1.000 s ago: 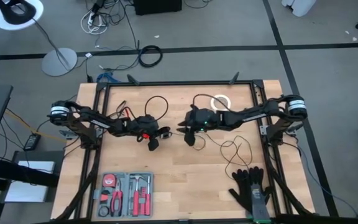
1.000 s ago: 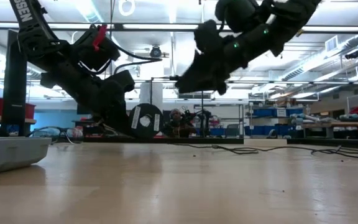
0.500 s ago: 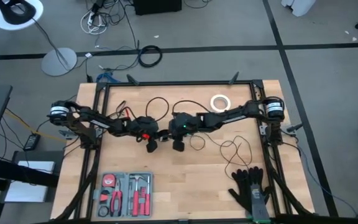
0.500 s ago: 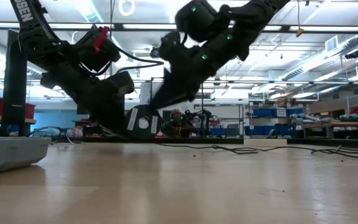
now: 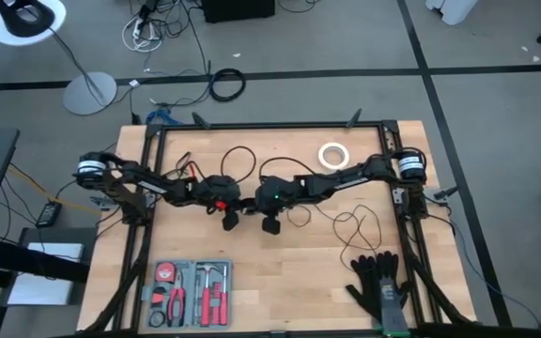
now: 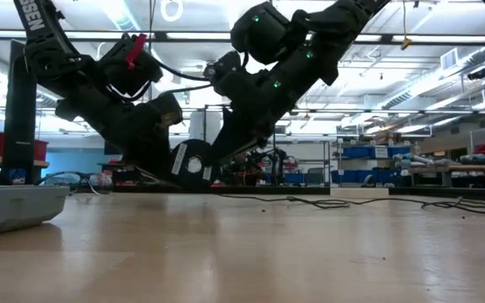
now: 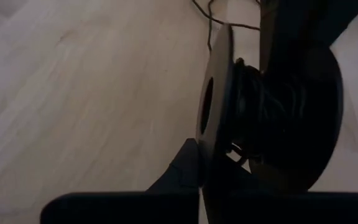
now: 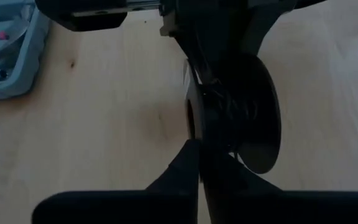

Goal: Coil cords
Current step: Coil the black wire on the black spool

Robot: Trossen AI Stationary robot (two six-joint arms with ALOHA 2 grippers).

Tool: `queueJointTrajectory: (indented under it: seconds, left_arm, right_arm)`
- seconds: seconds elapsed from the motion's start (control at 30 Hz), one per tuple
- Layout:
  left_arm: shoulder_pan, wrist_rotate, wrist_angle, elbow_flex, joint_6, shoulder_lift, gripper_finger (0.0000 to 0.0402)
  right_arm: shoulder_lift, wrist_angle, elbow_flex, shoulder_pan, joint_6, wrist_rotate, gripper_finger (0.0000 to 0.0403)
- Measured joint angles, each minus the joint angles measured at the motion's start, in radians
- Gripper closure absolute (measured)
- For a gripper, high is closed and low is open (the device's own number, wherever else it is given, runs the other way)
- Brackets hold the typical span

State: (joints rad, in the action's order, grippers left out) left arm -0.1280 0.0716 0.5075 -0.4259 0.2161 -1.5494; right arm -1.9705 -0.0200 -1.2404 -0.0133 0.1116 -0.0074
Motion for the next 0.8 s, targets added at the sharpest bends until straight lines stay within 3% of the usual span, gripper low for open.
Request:
queueJointTrajectory:
  seconds: [0.23, 0.5, 0.8]
  left_arm:
    - [-0.001, 0.009, 0.094, 0.022, 0.006, 0.000, 0.0369]
    - [-0.002, 0.047, 0.430, 0.140, 0.068, 0.002, 0.0329]
    - [-0.001, 0.103, 0.486, 0.144, 0.052, 0.002, 0.0326]
  right_arm:
    - [0.017, 0.071, 0.059, 0.015, 0.035, 0.025, 0.0399]
    - [0.071, 0.343, 0.205, 0.027, 0.081, 0.003, 0.0401]
    - [0.078, 0.411, 0.232, 0.017, 0.081, -0.088, 0.0402]
